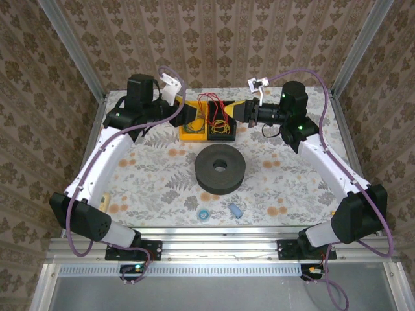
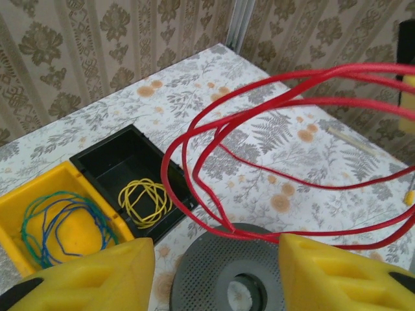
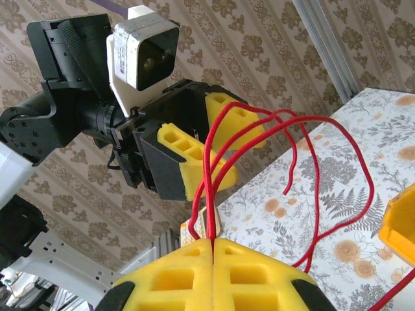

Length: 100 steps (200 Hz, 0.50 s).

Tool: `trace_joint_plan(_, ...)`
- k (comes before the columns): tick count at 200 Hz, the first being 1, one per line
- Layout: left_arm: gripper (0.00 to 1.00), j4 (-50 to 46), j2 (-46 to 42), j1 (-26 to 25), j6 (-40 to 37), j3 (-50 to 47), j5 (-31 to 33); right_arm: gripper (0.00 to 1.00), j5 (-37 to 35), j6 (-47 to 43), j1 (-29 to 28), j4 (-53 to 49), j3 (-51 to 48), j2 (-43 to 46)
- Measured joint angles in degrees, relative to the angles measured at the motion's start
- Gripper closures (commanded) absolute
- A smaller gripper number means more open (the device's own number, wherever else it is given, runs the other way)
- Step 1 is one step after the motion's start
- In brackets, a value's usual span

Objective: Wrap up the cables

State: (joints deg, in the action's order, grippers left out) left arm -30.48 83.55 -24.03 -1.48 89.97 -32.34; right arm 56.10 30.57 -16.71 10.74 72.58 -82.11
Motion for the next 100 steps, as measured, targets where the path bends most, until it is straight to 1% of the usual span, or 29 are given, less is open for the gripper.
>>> trace_joint_plan(14, 0.53, 0.7, 0.2, 0.0, 0.8, 0.0, -0.4, 1.00, 0.1, 0.5, 0.0, 0.3, 0.0, 0.0)
trace_joint_plan(28, 0.54, 1.1, 0.7, 0.0, 1.5, 0.1, -0.5, 1.00, 0.1, 1.0, -0.1, 0.9, -0.1, 0.0)
trace_joint_plan(100, 0.54, 1.4, 4.2, -1.6, 3.3, 1.1, -0.2, 1.00, 0.1, 3.2, -0.5, 3.5, -0.9, -1.2)
